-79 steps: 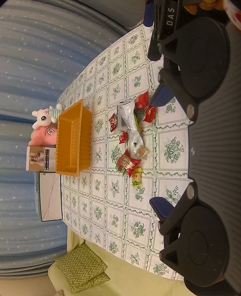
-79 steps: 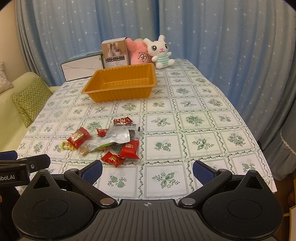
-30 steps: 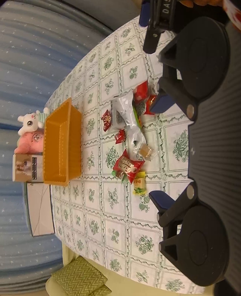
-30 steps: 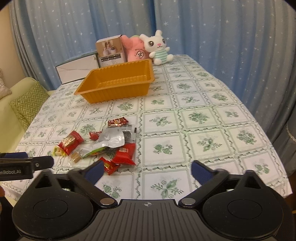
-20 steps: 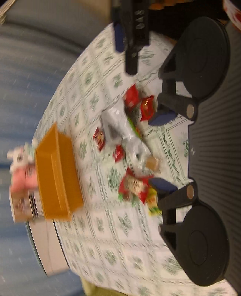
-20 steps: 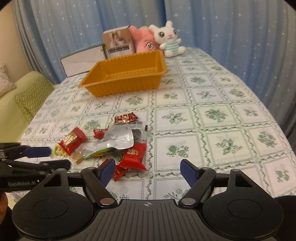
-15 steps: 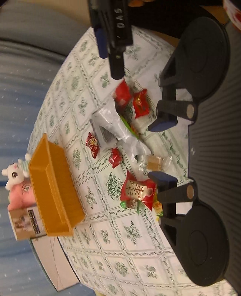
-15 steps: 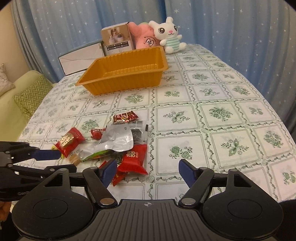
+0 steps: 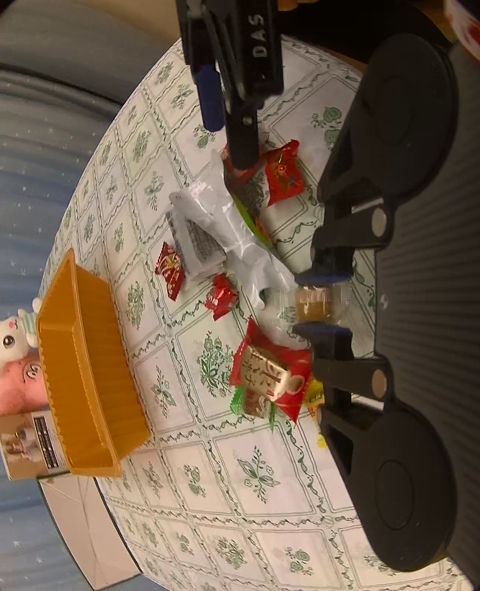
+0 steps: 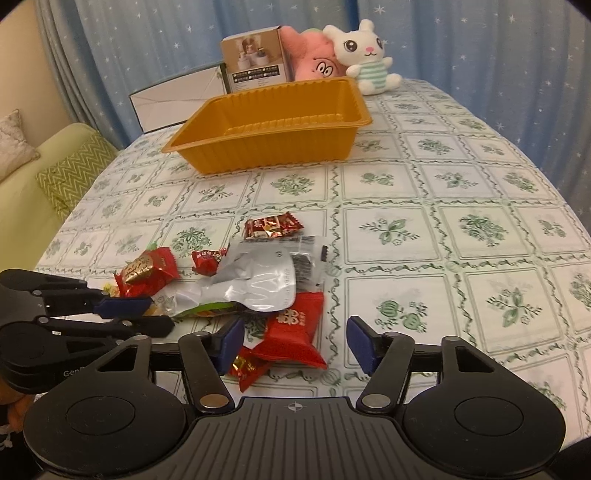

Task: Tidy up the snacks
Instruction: 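Grasp the small clear packet with the left tool while the right tool grasps a red candy packet, then carry both packets to the orange tray and open both tools inside it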

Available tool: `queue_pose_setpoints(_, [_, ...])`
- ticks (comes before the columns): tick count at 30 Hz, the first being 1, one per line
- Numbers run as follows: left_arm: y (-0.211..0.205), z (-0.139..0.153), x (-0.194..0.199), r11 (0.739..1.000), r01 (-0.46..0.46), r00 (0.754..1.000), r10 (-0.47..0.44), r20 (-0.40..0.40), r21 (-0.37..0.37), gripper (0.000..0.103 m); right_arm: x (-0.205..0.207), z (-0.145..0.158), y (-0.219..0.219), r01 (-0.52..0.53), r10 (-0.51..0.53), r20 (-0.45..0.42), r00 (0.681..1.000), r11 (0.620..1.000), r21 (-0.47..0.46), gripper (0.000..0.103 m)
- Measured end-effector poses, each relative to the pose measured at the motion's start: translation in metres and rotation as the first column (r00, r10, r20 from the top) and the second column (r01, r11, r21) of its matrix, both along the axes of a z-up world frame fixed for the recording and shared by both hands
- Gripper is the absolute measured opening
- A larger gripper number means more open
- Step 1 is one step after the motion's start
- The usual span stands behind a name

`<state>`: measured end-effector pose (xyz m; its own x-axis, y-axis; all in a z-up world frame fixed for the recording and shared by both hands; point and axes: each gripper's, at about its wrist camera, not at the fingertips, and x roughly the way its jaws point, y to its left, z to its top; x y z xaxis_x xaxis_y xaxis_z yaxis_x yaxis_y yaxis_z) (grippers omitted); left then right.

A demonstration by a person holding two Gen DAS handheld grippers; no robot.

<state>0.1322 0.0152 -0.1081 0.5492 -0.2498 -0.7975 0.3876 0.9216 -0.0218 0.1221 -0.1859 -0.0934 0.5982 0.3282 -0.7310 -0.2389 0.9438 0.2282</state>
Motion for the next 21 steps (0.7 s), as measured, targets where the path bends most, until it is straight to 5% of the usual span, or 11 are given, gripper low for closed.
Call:
queue_pose_setpoints(5, [-0.001, 0.0, -0.003, 0.999, -0.035, 0.999, 0.035, 0.0, -0.016, 0.018, 0.01, -0.006, 0.002, 0.02, -0.02, -0.02, 1.0, 1.0, 0.013, 0.051])
queue_pose_setpoints(9, [-0.002, 0.001, -0.004, 0.998, -0.062, 0.998, 0.062, -0.007, -0.031, 0.018, 0.014, -0.009, 0.006, 0.013, -0.014, -0.03, 0.999, 1.0, -0.022, 0.031])
queue_pose_setpoints(21, [-0.007, 0.019, -0.017, 0.991, -0.122, 0.992, 0.123, 0.025, -0.054, 0.018, -0.003, 0.008, -0.014, 0.105, -0.099, 0.06, 0.993, 0.99, -0.093, 0.026])
